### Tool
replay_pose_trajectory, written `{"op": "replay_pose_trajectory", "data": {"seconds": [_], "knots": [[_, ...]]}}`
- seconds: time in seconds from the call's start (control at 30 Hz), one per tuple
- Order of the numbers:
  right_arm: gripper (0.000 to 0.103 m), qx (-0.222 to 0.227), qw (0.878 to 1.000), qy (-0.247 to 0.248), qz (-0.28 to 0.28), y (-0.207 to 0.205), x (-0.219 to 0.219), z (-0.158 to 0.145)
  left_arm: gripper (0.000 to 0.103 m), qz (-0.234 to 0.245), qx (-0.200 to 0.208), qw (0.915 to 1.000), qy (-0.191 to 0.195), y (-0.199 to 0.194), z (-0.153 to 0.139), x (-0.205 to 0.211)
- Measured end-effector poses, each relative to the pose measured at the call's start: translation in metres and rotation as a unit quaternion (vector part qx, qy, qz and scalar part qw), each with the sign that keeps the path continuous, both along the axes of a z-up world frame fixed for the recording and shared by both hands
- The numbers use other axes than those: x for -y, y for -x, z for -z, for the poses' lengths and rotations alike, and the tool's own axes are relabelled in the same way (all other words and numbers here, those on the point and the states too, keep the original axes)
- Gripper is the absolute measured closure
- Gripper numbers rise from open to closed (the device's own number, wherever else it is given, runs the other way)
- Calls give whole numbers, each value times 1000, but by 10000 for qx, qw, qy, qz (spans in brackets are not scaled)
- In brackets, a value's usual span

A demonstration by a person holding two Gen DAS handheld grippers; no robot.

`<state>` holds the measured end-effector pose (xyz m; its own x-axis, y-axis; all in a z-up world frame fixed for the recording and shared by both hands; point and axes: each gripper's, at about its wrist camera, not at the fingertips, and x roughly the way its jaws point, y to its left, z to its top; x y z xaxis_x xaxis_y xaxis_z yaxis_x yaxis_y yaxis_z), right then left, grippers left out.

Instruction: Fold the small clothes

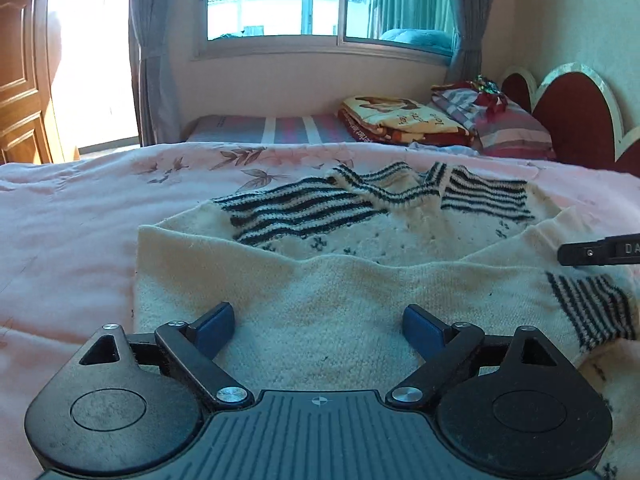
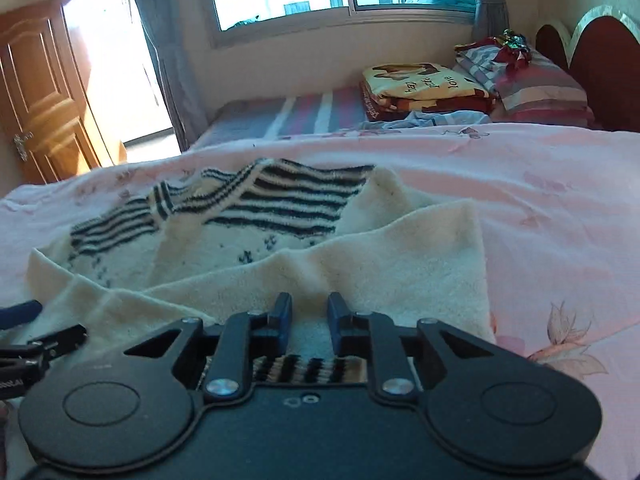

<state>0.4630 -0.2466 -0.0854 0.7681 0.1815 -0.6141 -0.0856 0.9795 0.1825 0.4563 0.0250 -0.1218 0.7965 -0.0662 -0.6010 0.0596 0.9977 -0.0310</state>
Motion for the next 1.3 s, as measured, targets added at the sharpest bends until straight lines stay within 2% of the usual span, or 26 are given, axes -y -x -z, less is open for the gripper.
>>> {"op": "replay_pose_trajectory", "data": {"seconds": [0.07, 0.17, 0.27, 0.33, 0.37, 0.67, 0.83, 0.9, 0.97, 1.0, 1.1, 1.17, 1.23, 1.27, 1.3], "knots": [[78, 306, 9995, -60, 15, 17, 12, -13, 13, -124, 144, 9996, 187, 12, -10, -7], [78, 520, 9985, -137, -94, 41, 25, -21, 13, -157, 194, 9995, 190, 29, -13, -7], [78, 388, 9981, -200, -426, 55, 26, -11, 13, -110, -103, 9999, 6, 34, 5, 2], [78, 51, 9979, -116, -643, 54, 19, 1, 12, -113, 8, 9996, -267, 39, 9, 12], [78, -77, 9976, 10, -687, 54, 15, 9, 12, -143, -14, 9995, -280, 39, 8, 13], [78, 3, 9966, 316, -764, 59, 6, 13, 11, -348, -3, 9983, -467, 41, 8, 20], [78, -9, 9951, 351, -925, 60, 11, 11, 6, -515, -60, 9960, -727, 44, 5, 24], [76, -40, 9959, 262, -867, 63, 18, 5, 5, -582, -112, 9943, -892, 52, -1, 25], [68, 30, 9969, 151, -773, 73, 28, -3, 5, -632, -82, 9926, -1033, 67, -10, 25], [67, 52, 9970, 57, -765, 79, 34, -6, 5, -614, -50, 9927, -1037, 76, -13, 23], [60, 31, 9961, -430, -767, 106, 59, -15, 5, -587, -51, 9942, -899, 113, -21, 12], [46, -149, 9926, -878, -831, 129, 77, -16, 6, -674, -70, 9950, -733, 145, -23, -3], [40, -452, 9871, -1248, -890, 158, 93, -11, 6, -932, -15, 9942, -532, 179, -23, -18], [40, -660, 9841, -1371, -922, 173, 97, -7, 9, -991, -1, 9948, -229, 200, -22, -29], [40, -834, 9815, -1470, -902, 191, 100, -2, 20, -997, -62, 9950, -14, 215, -21, -37]]}}
